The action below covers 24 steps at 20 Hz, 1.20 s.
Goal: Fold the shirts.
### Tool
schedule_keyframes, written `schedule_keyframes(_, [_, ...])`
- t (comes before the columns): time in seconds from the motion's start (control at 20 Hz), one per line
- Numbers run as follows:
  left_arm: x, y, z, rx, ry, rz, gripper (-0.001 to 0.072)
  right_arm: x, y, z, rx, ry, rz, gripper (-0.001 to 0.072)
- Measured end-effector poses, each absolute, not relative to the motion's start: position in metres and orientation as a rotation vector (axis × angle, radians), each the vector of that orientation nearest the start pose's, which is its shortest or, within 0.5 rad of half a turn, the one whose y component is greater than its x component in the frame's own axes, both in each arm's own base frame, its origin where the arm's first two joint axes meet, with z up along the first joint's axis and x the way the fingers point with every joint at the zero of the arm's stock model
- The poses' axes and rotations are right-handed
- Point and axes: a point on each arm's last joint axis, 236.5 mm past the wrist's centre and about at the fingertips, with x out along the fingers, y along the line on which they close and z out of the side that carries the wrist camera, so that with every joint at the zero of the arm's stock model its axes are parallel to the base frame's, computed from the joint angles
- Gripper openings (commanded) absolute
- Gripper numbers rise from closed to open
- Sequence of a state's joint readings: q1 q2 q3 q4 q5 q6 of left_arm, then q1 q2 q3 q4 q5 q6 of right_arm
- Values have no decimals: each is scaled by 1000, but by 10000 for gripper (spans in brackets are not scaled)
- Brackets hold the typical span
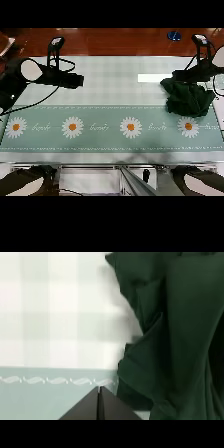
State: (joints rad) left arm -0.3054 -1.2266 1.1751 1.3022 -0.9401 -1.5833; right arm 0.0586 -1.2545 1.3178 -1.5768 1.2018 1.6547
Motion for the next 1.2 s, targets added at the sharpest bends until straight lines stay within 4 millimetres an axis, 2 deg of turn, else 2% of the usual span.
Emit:
schedule_keyframes(0.1, [401,-178,58,-111,1023,-386,416,420,23,80,39,1078,3,30])
schedule_keyframes(0.15, [403,-178,53,-111,1027,-383,504,427,24,83,43,1045,6,31])
schedule_keyframes(0.2, [404,-179,47,-110,1038,-380,504,434,26,88,51,1012,12,43])
schedule_keyframes(0.3, [411,-179,39,-112,1040,-372,504,445,30,95,70,955,24,329])
schedule_keyframes(0.35, [412,-178,35,-108,1044,-369,504,450,30,99,72,927,25,415])
schedule_keyframes(0.5, [419,-176,30,-73,1027,-372,505,465,20,112,26,847,-2,416])
schedule_keyframes(0.6, [422,-164,27,-19,1025,-349,504,463,1,112,-26,853,-59,415])
schedule_keyframes(0.65, [419,-153,24,4,1045,-322,505,458,-17,108,-57,880,-108,414])
schedule_keyframes(0.75, [405,-131,17,39,1112,-279,505,440,-54,94,-98,944,-200,414])
schedule_keyframes(0.9, [360,-113,1,54,1204,-256,505,402,-96,53,-60,1044,-289,414])
schedule_keyframes(1.05, [312,-111,-21,-10,1251,-263,505,372,-114,4,87,1123,-328,414])
schedule_keyframes(1.2, [290,-116,-32,-93,1243,-261,505,358,-119,-38,232,1191,-337,414])
